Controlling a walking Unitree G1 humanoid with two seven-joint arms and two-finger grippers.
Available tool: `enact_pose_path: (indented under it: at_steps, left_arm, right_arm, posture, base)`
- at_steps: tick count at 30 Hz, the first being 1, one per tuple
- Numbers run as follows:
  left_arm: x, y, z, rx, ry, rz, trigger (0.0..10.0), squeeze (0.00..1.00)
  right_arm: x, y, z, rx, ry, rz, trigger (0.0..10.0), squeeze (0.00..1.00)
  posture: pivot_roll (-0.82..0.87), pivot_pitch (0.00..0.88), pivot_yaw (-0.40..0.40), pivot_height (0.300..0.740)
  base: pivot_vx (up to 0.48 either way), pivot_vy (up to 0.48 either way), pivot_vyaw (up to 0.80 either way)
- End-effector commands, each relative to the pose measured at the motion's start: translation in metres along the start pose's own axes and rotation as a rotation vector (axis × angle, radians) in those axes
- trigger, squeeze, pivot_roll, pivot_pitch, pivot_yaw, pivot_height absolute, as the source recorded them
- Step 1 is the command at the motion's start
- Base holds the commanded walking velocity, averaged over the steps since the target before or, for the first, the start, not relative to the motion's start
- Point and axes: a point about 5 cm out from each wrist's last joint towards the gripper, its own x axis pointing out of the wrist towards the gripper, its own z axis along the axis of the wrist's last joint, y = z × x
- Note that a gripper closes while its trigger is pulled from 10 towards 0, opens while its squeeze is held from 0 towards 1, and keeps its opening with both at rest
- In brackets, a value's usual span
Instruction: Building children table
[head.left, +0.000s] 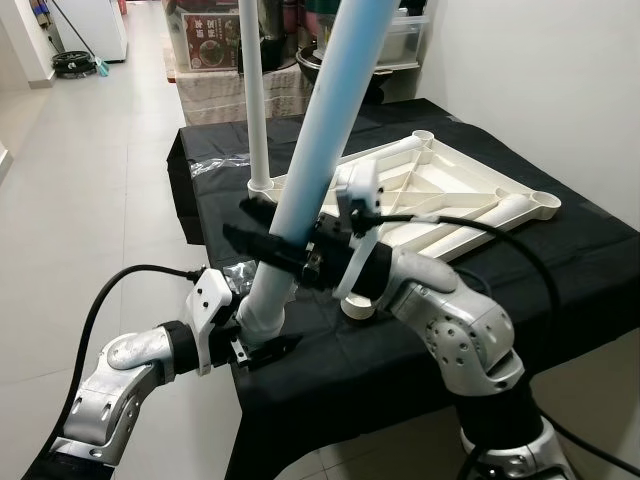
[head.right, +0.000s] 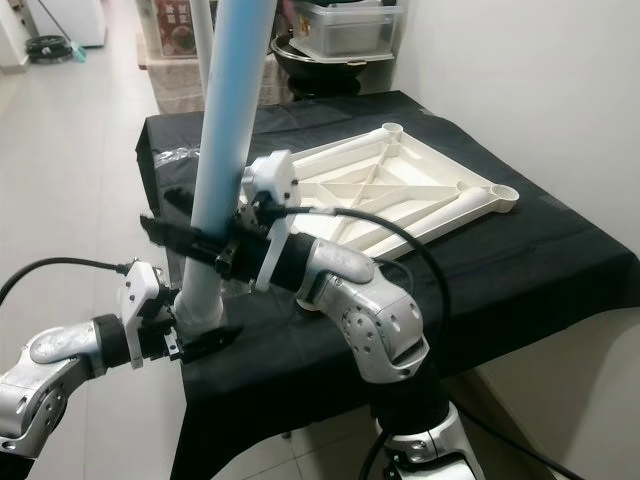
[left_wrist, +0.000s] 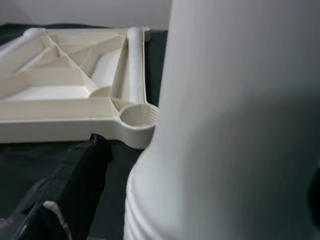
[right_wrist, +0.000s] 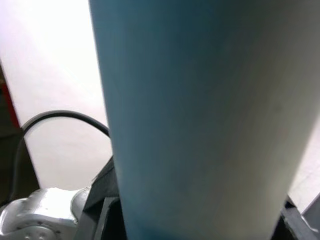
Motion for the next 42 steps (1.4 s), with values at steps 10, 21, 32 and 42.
enact_pose_path:
  at_steps: [10, 21, 32, 42]
  left_arm:
    - [0.002, -0.008, -0.004, 0.002, 0.019, -0.063, 10.0, 0.00]
    - [-0.002, -0.014, -0.012, -0.017, 0.060, -0.076, 10.0, 0.00]
    - [-0.002, -0.016, -0.013, -0.024, 0.048, -0.090, 0.0, 0.00]
    - [0.000, -0.016, -0.006, 0.000, 0.023, -0.103, 0.0, 0.00]
  right_arm:
    - [0.003, 0.002, -0.003, 0.017, 0.013, 0.015, 10.0, 0.00]
    - [-0.002, -0.007, 0.007, 0.010, -0.004, -0.013, 10.0, 0.00]
    - [-0.004, -0.002, 0.012, 0.019, -0.022, 0.022, 10.0, 0.00]
    - [-0.003, 0.002, 0.006, 0.038, -0.011, 0.027, 10.0, 0.00]
  posture:
    - [0.04, 0.000, -0.046, 0.740]
    - [0.04, 0.000, -0.048, 0.740]
    - [0.03, 0.000, -0.049, 0.740]
    - [0.03, 0.000, -0.047, 0.740]
  base:
    - [0.000, 0.000, 0.00]
    - [0.000, 0.000, 0.00]
    - [0.000, 0.000, 0.00]
    - [0.000, 0.000, 0.00]
